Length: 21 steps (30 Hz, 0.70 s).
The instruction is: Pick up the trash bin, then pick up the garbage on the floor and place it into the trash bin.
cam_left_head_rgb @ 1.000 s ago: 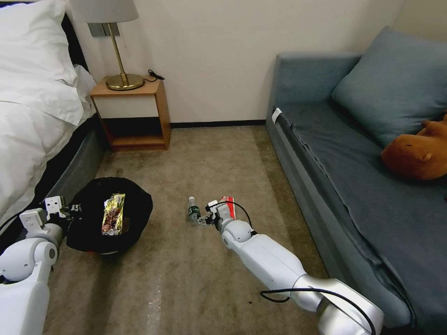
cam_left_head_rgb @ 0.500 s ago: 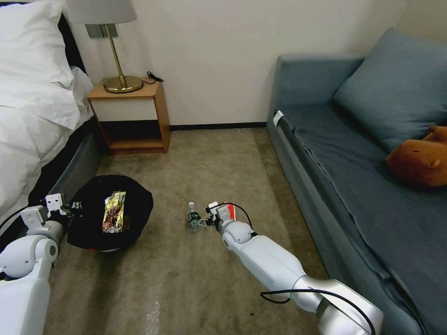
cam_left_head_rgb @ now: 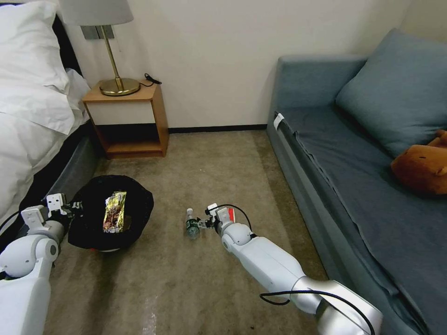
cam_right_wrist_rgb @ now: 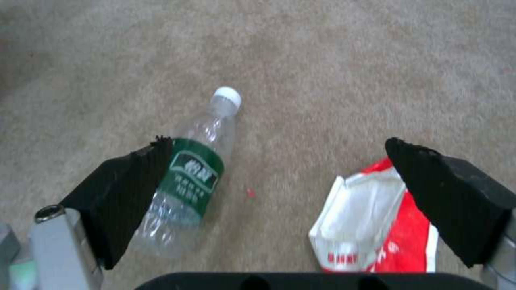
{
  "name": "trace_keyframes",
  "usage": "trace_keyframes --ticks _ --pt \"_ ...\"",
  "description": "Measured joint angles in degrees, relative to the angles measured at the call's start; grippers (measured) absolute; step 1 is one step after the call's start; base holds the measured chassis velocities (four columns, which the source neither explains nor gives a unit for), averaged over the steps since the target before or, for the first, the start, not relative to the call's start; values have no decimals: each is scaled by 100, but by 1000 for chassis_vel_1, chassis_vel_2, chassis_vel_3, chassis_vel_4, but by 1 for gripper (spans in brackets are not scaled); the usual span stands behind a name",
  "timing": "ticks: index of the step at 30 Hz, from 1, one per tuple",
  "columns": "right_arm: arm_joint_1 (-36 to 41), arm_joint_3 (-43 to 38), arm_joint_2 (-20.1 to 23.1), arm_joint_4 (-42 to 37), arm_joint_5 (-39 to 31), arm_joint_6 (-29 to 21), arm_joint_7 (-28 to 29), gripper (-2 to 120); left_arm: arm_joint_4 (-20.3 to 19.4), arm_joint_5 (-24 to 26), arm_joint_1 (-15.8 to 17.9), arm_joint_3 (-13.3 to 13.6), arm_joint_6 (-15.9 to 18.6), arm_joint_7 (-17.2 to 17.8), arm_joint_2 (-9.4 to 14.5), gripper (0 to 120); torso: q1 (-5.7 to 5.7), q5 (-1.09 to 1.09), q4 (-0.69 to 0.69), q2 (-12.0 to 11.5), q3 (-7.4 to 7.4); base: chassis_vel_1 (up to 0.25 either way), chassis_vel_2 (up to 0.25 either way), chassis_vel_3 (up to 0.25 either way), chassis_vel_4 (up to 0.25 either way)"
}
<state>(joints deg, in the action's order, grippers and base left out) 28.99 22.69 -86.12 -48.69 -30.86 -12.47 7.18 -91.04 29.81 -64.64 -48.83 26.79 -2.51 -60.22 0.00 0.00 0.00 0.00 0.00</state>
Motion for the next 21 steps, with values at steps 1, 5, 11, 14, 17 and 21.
trace_keyframes --ticks 1,5,11,14,17,21 --pt "4 2 1 0 5 0 0 100 0 0 -1 -1 -1 0 0 7 0 0 1 0 0 -77 102 82 -79" --pt "14 6 5 -1 15 2 -1 100 0 -1 -1 -2 -4 0 -7 7 0 0 1 0 0 -62 102 69 -92" --pt "15 11 8 18 25 12 -5 100 20 -2 8 2 -9 -3 -17 7 0 0 0 0 0 -59 95 65 -96" --pt "13 13 10 46 29 23 -14 100 36 -4 18 10 -17 -5 -23 7 0 0 0 0 0 -63 75 56 -89" --pt "12 15 13 72 38 32 -20 100 59 -10 36 22 -26 -7 -30 7 0 0 0 0 0 -54 95 53 -81" --pt "13 17 24 87 48 36 -23 100 77 -15 58 35 -28 -7 -33 7 0 0 0 0 0 -56 92 52 -83"
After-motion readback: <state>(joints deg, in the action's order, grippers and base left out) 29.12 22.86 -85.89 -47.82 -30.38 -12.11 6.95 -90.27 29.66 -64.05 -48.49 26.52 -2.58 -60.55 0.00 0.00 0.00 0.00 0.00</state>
